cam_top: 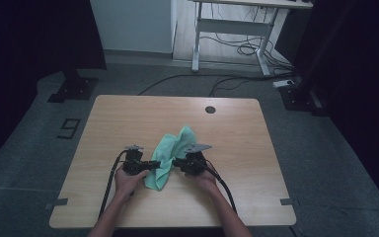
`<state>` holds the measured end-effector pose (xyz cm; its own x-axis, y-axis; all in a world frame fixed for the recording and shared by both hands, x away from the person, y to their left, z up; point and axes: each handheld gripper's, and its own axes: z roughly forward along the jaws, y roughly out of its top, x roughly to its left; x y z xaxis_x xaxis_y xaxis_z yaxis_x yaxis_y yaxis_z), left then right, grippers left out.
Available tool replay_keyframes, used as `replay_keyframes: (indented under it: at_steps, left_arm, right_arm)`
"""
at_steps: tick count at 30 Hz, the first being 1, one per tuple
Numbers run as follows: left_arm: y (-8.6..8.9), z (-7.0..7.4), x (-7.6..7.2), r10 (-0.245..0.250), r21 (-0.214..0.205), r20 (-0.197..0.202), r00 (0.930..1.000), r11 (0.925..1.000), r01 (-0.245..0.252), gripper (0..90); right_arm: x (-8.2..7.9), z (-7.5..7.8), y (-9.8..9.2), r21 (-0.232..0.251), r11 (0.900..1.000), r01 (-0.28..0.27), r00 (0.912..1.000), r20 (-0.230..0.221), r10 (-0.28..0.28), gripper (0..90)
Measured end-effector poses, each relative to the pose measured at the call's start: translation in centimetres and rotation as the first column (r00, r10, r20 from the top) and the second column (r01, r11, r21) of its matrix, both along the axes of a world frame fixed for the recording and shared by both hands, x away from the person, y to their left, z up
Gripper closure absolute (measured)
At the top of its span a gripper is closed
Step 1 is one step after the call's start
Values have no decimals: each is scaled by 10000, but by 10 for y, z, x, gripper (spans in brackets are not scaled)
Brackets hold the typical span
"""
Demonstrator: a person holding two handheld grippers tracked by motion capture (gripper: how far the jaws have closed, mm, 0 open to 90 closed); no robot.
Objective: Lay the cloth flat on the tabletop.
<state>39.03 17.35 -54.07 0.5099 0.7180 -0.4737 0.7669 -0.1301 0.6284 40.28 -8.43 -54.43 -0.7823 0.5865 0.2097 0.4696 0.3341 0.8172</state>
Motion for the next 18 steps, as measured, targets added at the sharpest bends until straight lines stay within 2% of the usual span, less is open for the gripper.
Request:
replay_keyframes:
  at_steps: [2,6,7,10,13,16,18]
  left_arm:
    - [3,2,-2,77,-185,185,9998,9998,-74,700]
    - [9,7,-4,289,-458,546,9981,9986,-264,655]
    - [10,8,-4,378,-367,635,9973,9987,-355,657]
    - [7,8,-5,382,117,624,9973,9992,-390,660]
    - [-1,6,-5,198,812,666,9976,9964,-252,662]
    - [-14,2,-6,41,1612,716,9974,9868,-156,665]
    - [-20,1,-9,-12,2113,1003,9950,9772,-201,675]
  right_arm:
    - [-4,3,-7,9,10000,-53,10000,7,53,846]
    - [-15,11,-27,119,9997,193,9993,316,-197,843]
    - [-17,13,-32,140,9996,231,9990,380,-237,843]
    - [-23,16,-46,33,9990,457,9978,480,-458,843]
    - [-31,18,-59,-167,9981,588,9960,685,-576,842]
    - [-39,20,-72,-140,9969,769,9939,807,-755,841]
    - [-46,22,-81,-136,9963,852,9929,846,-837,839]
